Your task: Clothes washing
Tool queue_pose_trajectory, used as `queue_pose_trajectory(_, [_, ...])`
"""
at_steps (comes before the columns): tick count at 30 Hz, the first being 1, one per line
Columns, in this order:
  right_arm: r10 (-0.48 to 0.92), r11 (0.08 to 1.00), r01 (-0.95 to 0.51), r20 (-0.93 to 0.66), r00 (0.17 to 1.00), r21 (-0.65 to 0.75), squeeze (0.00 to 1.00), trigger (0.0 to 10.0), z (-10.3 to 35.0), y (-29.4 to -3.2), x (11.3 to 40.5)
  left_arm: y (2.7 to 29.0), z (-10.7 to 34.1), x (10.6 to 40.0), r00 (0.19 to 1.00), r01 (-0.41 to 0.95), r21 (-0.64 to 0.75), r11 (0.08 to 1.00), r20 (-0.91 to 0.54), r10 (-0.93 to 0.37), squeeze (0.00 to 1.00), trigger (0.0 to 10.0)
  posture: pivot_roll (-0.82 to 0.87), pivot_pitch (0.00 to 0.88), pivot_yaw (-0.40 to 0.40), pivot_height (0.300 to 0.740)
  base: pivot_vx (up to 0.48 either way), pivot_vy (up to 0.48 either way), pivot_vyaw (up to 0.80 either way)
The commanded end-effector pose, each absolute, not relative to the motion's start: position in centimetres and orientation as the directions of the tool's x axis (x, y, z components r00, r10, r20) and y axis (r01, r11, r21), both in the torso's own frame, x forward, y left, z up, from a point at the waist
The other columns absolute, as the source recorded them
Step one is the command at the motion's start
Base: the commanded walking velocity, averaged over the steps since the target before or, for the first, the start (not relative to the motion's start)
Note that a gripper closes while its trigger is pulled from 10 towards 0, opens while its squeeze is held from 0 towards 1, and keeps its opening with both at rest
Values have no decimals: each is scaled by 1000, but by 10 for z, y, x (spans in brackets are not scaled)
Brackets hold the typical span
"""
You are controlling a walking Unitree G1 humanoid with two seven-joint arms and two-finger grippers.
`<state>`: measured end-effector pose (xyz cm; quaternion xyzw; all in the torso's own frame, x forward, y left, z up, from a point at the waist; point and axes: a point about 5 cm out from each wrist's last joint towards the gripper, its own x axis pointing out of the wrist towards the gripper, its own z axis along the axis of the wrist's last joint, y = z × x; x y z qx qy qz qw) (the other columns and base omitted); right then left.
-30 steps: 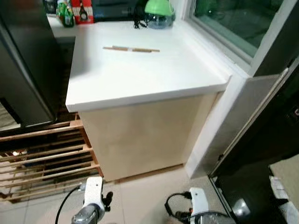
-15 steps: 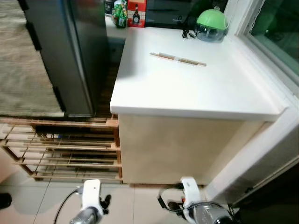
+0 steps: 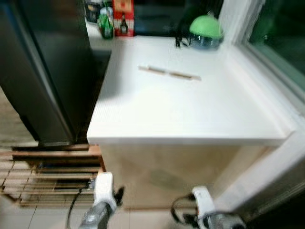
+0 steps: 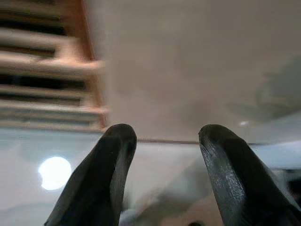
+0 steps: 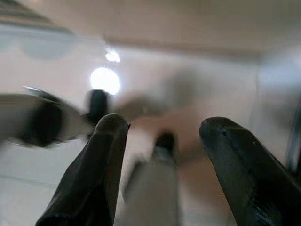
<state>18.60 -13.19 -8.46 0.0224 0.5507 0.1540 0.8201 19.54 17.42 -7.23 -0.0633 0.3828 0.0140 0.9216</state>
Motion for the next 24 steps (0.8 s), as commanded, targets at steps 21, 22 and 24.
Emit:
queue_pose_trajectory(21, [304, 934, -292, -887, 348, 206, 0, 10000, -81, -123, 191, 180, -78, 186, 676, -104, -104, 989, -737, -7, 0, 10000, 90, 0, -61, 740, 0, 0, 0])
queue_pose_trajectory(22, [304, 934, -292, -887, 348, 206, 0, 10000, -81, -123, 191, 180, -78, 186, 676, -104, -104, 989, -737, -7, 0, 10000, 90, 0, -61, 740, 0, 0, 0])
queue_pose_trajectory(24, [304, 934, -292, -887, 348, 206, 0, 10000, -81, -123, 191, 180, -78, 186, 676, -104, -104, 989, -737, -7, 0, 10000, 90, 0, -61, 740, 0, 0, 0])
